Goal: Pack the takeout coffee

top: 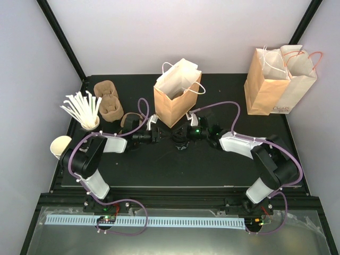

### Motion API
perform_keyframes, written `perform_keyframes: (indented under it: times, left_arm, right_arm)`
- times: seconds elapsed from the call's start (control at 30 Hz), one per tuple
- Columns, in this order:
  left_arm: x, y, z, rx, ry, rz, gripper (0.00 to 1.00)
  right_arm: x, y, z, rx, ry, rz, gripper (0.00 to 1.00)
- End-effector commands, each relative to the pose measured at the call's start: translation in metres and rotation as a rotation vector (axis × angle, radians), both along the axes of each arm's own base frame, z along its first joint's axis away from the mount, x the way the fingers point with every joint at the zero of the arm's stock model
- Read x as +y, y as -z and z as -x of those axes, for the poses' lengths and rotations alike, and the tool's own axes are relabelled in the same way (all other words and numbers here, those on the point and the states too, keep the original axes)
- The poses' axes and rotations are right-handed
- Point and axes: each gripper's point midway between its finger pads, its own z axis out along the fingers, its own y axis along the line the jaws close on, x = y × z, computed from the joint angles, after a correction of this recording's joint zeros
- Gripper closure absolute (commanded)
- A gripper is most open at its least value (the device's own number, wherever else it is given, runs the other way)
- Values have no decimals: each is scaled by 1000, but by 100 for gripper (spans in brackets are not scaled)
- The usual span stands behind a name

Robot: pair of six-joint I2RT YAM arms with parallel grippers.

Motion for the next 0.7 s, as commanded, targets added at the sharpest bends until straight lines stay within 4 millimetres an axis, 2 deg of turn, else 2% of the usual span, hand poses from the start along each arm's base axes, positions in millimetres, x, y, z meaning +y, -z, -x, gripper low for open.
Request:
perform_keyframes:
  times: [0.0, 0.33, 0.67]
  left_arm:
    - [-12, -12, -3, -49, 41, 32, 54]
    - [-22, -16, 1, -56, 63, 44, 54]
    - [-28, -26, 0, -70, 73, 51, 54]
  right_arm:
    - [-12, 28, 13, 72, 14, 73, 99]
    - [-24, 22, 18, 40, 9, 20, 99]
    - [-29, -4, 10, -31, -44, 18, 99]
